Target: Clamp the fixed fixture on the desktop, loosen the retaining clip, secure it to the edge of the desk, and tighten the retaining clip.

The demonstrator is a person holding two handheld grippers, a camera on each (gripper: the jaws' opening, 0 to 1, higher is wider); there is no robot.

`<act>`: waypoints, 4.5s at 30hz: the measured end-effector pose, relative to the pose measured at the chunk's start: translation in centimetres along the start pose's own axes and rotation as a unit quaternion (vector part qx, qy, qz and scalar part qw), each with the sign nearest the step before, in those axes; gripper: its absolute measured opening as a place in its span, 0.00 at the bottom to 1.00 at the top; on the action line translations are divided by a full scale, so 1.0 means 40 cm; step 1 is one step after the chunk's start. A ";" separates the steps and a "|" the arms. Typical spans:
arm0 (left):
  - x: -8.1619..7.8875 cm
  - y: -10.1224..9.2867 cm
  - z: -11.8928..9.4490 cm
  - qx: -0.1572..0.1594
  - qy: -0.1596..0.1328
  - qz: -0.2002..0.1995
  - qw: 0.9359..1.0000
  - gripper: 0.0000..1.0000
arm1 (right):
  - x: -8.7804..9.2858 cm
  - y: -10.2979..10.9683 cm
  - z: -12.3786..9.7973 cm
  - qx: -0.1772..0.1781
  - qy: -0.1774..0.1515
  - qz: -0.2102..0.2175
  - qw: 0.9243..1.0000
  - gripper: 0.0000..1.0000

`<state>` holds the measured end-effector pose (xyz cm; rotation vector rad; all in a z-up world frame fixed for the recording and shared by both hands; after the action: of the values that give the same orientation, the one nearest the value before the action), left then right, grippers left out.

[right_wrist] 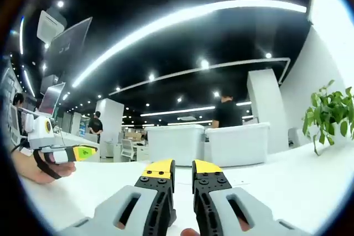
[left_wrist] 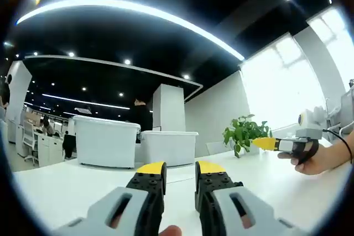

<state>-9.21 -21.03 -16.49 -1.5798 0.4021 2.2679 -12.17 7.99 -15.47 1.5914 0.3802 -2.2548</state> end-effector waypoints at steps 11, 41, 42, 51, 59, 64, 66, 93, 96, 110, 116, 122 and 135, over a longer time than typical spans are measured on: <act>0.000 -0.005 0.001 0.006 0.002 0.006 1.000 0.21 | 0.007 0.005 0.003 -0.004 0.006 0.000 1.000 0.13; -0.003 -0.011 -0.001 0.009 -0.003 0.012 1.000 0.20 | 0.002 0.002 -0.002 0.000 0.001 0.003 1.000 0.13; -0.003 -0.011 -0.001 0.009 -0.003 0.012 1.000 0.20 | 0.002 0.002 -0.002 0.000 0.001 0.003 1.000 0.13; 0.006 -0.015 0.003 0.014 0.008 0.017 1.000 0.20 | -0.007 -0.004 -0.005 0.003 -0.006 0.009 1.000 0.13; 0.036 -0.063 0.018 0.050 0.047 0.071 0.995 0.20 | -0.014 -0.007 -0.005 0.005 -0.012 0.008 1.000 0.13; 0.039 -0.060 0.023 0.048 0.048 0.068 0.995 0.20 | -0.019 -0.009 -0.004 0.005 -0.018 0.015 1.000 0.13; 0.043 -0.056 0.026 0.044 0.055 0.059 0.996 0.20 | -0.020 -0.007 -0.003 0.003 -0.019 0.015 1.000 0.13; 0.111 -0.098 0.096 0.020 0.154 0.041 0.987 0.25 | -0.037 -0.022 0.006 0.002 -0.031 -0.007 0.999 0.13; 0.123 -0.099 0.107 0.009 0.172 0.032 0.984 0.25 | -0.039 0.000 0.008 -0.012 -0.029 -0.026 0.999 0.13; 0.156 -0.094 0.135 -0.021 0.217 0.056 0.974 0.25 | -0.046 0.009 0.001 -0.019 -0.032 -0.005 0.999 0.13; 0.166 -0.086 0.146 -0.025 0.230 0.054 0.971 0.24 | -0.045 0.000 -0.002 -0.009 -0.033 0.017 0.999 0.13; 0.175 -0.085 0.167 -0.020 0.232 0.056 0.971 0.24 | -0.044 -0.009 -0.004 -0.003 -0.031 0.020 0.999 0.13; 0.184 -0.084 0.182 -0.007 0.234 0.053 0.971 0.22 | -0.032 -0.007 0.009 -0.008 -0.018 0.008 1.000 0.13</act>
<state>-16.23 -14.05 -21.05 -2.1472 0.6009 1.9537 -12.22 8.26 -14.15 1.5381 0.3749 -2.2590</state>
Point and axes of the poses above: the point that each gripper's makers call its tool centre point, and the gripper's own axes: z roughly forward along the fingers, y roughly to its left, x roughly out of its underside, the point moved 10 cm from there along -z, roughly backward along the fingers, and after that the axes turned 1 degree about y, right-handed, at the moved point
